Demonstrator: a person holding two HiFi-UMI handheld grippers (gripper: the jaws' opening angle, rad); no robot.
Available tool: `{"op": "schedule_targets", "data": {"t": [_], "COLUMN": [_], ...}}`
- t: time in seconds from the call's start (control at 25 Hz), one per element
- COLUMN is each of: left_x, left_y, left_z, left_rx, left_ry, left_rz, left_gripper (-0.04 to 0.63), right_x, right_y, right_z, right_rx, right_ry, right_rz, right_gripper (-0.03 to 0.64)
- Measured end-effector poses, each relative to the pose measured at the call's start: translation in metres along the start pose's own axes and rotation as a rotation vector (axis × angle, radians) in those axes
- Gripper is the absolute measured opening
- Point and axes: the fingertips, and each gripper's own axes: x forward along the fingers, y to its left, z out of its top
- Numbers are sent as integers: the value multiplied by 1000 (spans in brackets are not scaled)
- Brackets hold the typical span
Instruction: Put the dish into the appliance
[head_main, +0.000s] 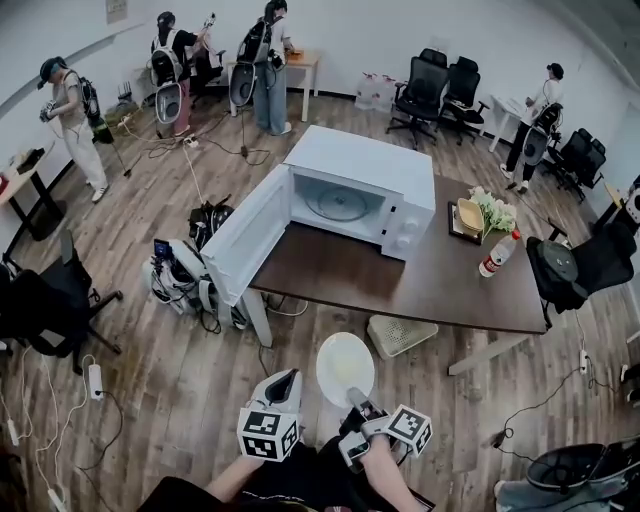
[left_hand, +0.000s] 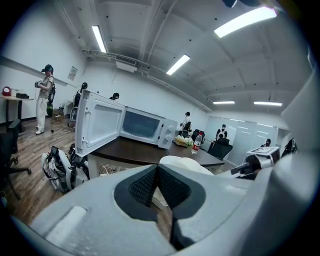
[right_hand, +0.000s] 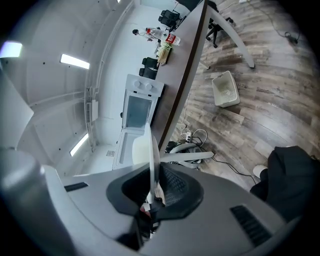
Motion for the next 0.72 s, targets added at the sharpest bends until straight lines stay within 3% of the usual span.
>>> {"op": "schedule_targets", "data": {"t": [0.32, 0.72], "left_x": [19, 63], "left_y": [15, 31], "left_z": [-8, 9], "left_rx": [-14, -10], "left_ry": [44, 52], "left_rz": [-2, 47], "left_gripper": [2, 2], "right_x": [15, 62], "right_y": [3, 7], "right_z": [2, 49], "right_rx": [6, 40], "right_ry": [-6, 17], "right_rz": [-18, -21], "right_gripper": [41, 41]}}
